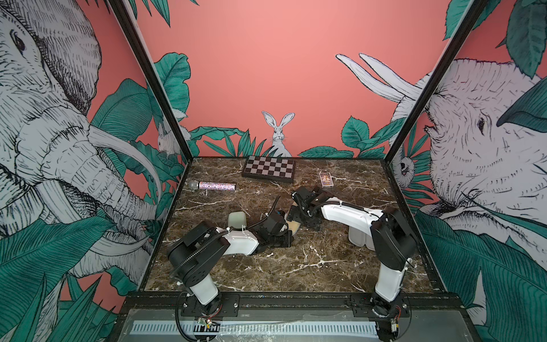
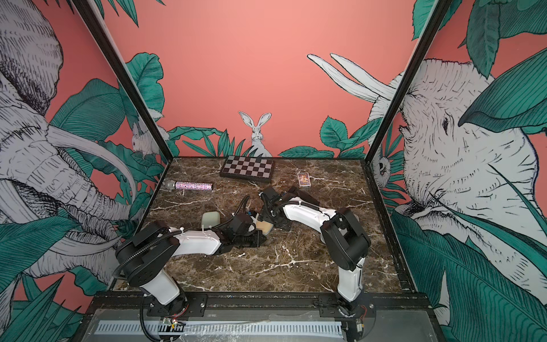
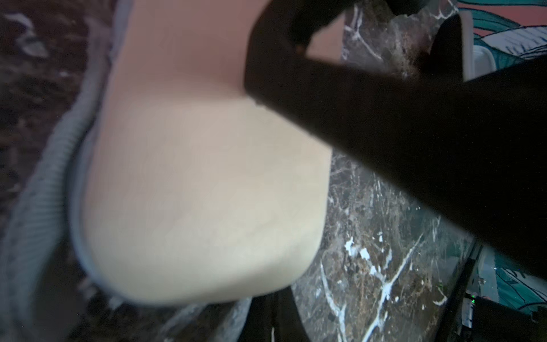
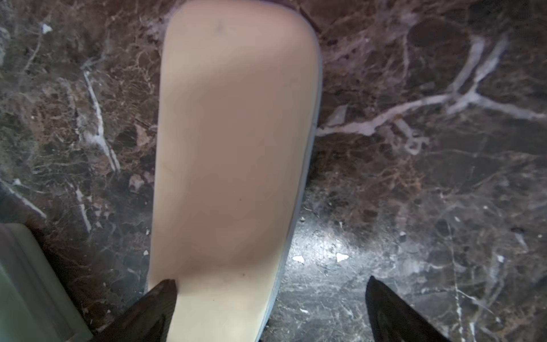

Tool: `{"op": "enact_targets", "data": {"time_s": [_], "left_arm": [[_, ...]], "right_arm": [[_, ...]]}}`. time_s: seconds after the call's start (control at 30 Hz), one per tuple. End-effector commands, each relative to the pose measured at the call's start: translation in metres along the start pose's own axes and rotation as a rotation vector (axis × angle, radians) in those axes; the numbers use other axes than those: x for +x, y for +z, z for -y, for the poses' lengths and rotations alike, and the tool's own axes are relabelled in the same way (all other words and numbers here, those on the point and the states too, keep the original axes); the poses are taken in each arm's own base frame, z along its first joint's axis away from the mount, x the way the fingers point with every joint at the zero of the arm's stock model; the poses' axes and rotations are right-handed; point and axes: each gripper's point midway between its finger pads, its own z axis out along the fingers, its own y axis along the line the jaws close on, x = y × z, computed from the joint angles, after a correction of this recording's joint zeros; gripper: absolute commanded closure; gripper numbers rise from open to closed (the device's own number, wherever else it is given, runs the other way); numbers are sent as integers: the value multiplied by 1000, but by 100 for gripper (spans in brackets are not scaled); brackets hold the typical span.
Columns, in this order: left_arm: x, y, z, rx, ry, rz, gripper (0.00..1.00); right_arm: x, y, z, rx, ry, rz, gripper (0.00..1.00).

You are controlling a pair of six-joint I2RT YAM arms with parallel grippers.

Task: Put umbrellas into zippered umbrella sleeves
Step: Zip the zipper on the umbrella sleeve.

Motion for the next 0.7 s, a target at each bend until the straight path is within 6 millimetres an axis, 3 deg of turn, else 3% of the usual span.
{"op": "enact_targets", "data": {"time_s": [0.0,0.2,0.4,0.6,0.67], "left_arm": [[-2,1,4,22,1,29,100],[-3,2,5,25,5,34,100],[-4,1,4,21,8,41,100],[-7,1,4,11,13,50,100],[-9,-1,4,1,20,54,100]], "right_arm": [[-19,-9,-16,-13,106,77,1],[-33,10,-21,32,103,108,1],[-24,39,-8,94,96,74,8],[-16,48,9,158,48,40,16],[-13,50,15,168,34,32,24]]}}
